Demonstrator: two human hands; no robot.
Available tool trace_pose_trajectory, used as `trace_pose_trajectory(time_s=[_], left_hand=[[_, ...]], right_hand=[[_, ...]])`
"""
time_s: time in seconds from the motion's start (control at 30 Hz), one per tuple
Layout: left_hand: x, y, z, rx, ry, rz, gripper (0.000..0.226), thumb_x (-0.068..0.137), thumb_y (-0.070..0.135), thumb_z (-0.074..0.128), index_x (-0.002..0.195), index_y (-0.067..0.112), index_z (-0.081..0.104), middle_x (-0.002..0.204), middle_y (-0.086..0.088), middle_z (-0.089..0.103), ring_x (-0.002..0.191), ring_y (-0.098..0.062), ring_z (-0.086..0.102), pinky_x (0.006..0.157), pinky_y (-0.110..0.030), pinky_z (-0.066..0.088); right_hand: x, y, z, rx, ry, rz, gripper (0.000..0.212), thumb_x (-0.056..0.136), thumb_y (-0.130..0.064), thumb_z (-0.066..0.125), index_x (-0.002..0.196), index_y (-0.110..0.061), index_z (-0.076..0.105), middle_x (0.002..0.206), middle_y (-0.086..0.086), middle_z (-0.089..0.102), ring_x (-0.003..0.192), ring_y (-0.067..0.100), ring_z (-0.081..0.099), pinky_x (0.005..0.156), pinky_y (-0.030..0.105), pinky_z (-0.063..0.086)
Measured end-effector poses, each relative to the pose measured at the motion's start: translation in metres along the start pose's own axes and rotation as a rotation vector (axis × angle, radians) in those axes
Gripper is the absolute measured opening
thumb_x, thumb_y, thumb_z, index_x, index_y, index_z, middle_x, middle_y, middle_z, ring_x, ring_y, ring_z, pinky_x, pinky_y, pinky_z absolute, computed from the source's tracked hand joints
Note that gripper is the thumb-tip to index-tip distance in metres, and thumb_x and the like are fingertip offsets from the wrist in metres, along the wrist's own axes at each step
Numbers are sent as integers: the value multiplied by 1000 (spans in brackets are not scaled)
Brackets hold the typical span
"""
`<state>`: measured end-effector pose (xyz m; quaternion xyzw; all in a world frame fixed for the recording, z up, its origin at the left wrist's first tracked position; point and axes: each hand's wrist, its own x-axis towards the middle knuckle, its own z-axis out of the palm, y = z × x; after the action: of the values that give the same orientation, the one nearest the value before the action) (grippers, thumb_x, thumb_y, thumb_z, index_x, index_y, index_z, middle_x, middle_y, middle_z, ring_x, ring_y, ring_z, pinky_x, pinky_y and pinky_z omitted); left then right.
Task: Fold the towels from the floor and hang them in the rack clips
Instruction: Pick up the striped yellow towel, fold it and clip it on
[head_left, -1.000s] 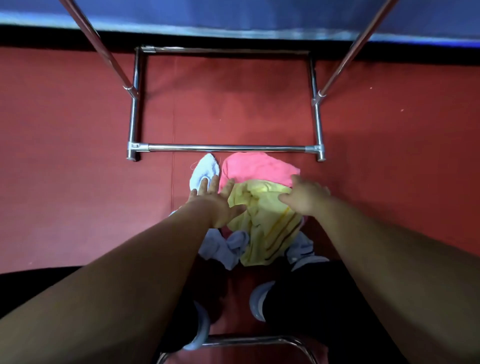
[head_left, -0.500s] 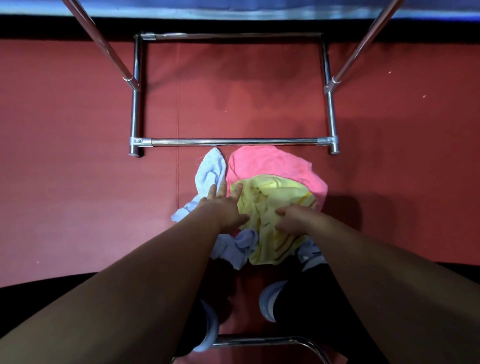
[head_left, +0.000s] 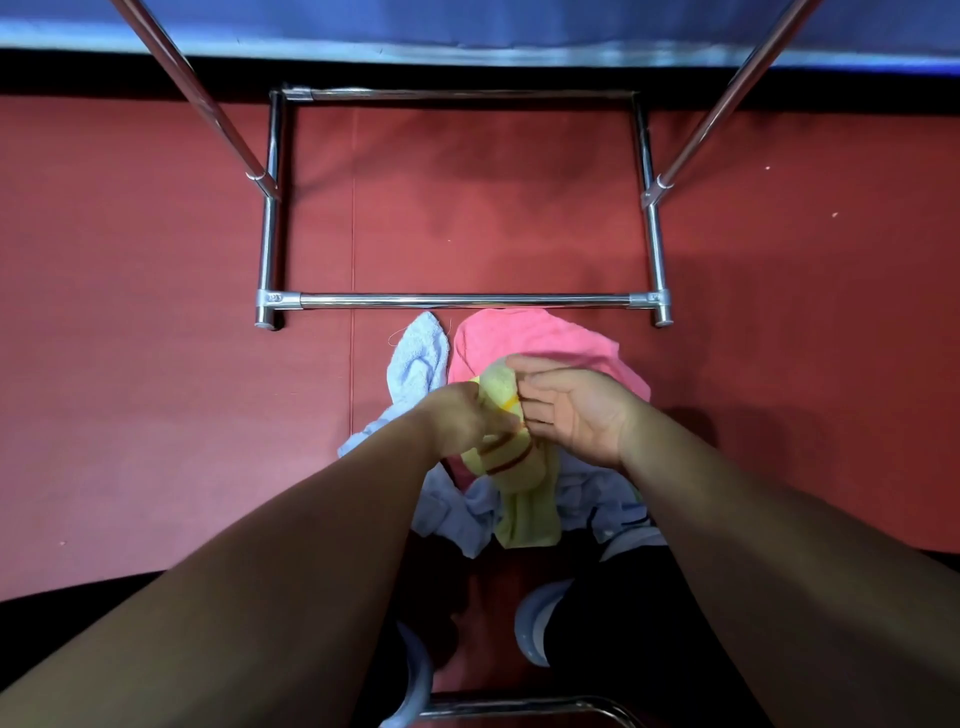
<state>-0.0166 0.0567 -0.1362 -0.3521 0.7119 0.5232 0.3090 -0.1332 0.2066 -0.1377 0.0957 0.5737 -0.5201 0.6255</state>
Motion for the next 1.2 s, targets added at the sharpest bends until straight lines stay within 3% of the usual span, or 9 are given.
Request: trace_pose_trajectory(time_s=[0.13, 0.27, 0.37, 0.47, 0.6, 0.73, 0.83, 0.97, 1.2], left_hand=[[9, -5, -7, -335, 116, -17, 10, 97, 14, 70, 106, 10, 74, 93, -6, 74, 86, -23, 68, 84, -33, 59], [9, 0, -11, -825, 51, -91, 28, 101, 8, 65, 128, 5, 70, 119, -18, 77, 107, -34, 77, 85, -43, 65], [8, 7, -13, -953, 50, -150, 18, 103, 13, 65, 119, 7, 70, 99, -9, 80, 78, -19, 79, 61, -31, 65], [11, 9, -15, -1038, 65, -188, 18, 103, 13, 66, 116, 2, 70, 89, -11, 77, 67, -18, 75, 59, -29, 65], [16, 7, -16, -1018, 65, -213, 18, 101, 10, 67, 114, 0, 73, 77, -9, 71, 54, -14, 67, 57, -27, 63], [23, -5, -13, -963, 107, -233, 45, 80, 11, 81, 123, -2, 73, 117, -23, 77, 97, -35, 78, 78, -43, 66], [16, -5, -17, -943, 163, -188, 64, 70, 21, 94, 127, 7, 67, 107, -15, 79, 87, -31, 78, 68, -38, 64], [15, -3, -18, -775, 122, -71, 47, 79, 20, 93, 119, 14, 70, 103, -3, 75, 87, -16, 69, 62, -23, 49], [12, 0, -14, -567, 48, 20, 22, 87, -6, 79, 104, 7, 74, 80, -8, 72, 60, -12, 66, 54, -23, 52]], right_hand=[[4, -5, -7, 109, 182, 4, 33, 108, -19, 49, 135, -12, 66, 137, 13, 70, 115, 26, 71, 89, 34, 57], [6, 6, -21, -39, 400, 39, 32, 106, -11, 50, 133, -14, 65, 106, 5, 74, 87, 19, 70, 82, 35, 58], [3, 12, -21, -118, 167, 22, 52, 95, 4, 51, 137, -21, 66, 116, 8, 79, 110, 27, 72, 111, 46, 50], [2, 6, -6, -136, -28, -18, 58, 93, 8, 53, 140, -25, 65, 131, 6, 75, 130, 30, 65, 115, 46, 43], [5, -1, 9, -193, 115, -82, 23, 100, -11, 68, 120, -20, 76, 122, 8, 79, 124, 28, 70, 114, 48, 47], [12, 4, 5, -221, 215, -109, 14, 101, -14, 69, 114, -12, 75, 125, 23, 73, 108, 31, 69, 113, 54, 48], [12, 2, 5, -218, 246, -102, 14, 105, -16, 65, 117, -10, 70, 124, 26, 73, 104, 35, 70, 100, 49, 57], [9, -1, 6, -146, 257, -101, 14, 107, -12, 60, 116, -4, 68, 110, 21, 77, 88, 30, 76, 74, 40, 64], [1, -6, 7, -4, 125, -74, 19, 105, -13, 62, 121, -9, 72, 117, 17, 78, 93, 28, 76, 84, 42, 61]])
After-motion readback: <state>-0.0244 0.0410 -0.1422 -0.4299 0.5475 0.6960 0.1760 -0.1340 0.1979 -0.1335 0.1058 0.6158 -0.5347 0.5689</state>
